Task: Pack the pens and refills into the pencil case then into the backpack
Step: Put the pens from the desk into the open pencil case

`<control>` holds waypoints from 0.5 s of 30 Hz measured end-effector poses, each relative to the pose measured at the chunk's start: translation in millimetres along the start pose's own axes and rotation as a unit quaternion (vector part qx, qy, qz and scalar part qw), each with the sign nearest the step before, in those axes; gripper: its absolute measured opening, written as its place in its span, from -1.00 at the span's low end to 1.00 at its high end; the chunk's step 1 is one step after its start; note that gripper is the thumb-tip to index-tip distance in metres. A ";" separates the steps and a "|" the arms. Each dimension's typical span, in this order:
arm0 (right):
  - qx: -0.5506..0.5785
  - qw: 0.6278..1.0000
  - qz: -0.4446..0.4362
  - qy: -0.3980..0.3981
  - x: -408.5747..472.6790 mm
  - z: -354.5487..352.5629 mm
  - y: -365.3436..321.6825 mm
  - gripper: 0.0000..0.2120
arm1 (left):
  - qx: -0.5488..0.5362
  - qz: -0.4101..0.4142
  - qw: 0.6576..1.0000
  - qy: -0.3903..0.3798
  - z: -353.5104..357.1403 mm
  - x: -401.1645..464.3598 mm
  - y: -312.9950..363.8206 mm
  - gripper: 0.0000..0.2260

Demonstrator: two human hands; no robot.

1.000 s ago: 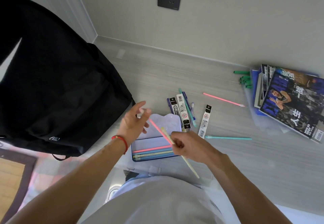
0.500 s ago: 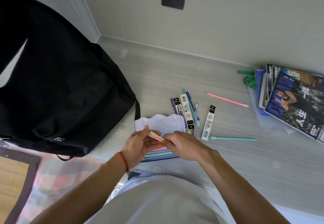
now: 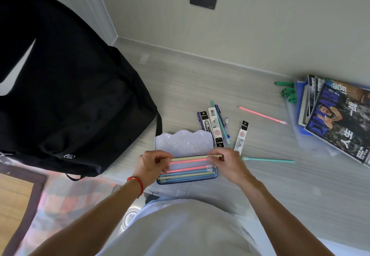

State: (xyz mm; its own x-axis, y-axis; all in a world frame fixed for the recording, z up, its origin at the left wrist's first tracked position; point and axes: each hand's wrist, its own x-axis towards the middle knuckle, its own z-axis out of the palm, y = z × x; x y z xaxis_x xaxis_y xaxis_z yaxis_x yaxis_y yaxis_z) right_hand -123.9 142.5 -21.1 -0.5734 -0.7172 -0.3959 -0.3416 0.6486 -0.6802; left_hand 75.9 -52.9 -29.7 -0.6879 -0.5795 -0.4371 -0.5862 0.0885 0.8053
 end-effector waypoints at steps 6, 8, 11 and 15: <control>0.014 0.999 -0.005 0.049 -0.4 20.1 3.3 -0.90 | 0.203 0.108 0.973 0.001 0.4 -7.6 -1.5 -0.90; 0.012 0.998 -0.009 0.068 -1.7 24.5 3.4 -0.89 | 0.233 0.140 0.962 0.006 1.8 -9.0 -2.0 -0.89; 0.005 0.996 -0.023 0.082 -3.4 25.5 2.6 -0.89 | 0.279 0.201 0.938 0.037 3.0 -11.3 0.2 -0.90; -0.030 0.993 -0.058 0.093 -3.0 27.2 0.1 -0.92 | 0.318 0.222 0.920 0.053 2.5 -11.2 0.6 -0.91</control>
State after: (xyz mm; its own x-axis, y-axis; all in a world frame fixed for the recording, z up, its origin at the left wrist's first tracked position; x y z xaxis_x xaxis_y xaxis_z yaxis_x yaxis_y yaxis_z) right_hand -102.1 137.8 -36.7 -0.6537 -0.7320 -0.1918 -0.4543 0.5823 -0.6742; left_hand 82.2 -44.4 -25.3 -0.8939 -0.4452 -0.0530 -0.4133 0.7725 0.4820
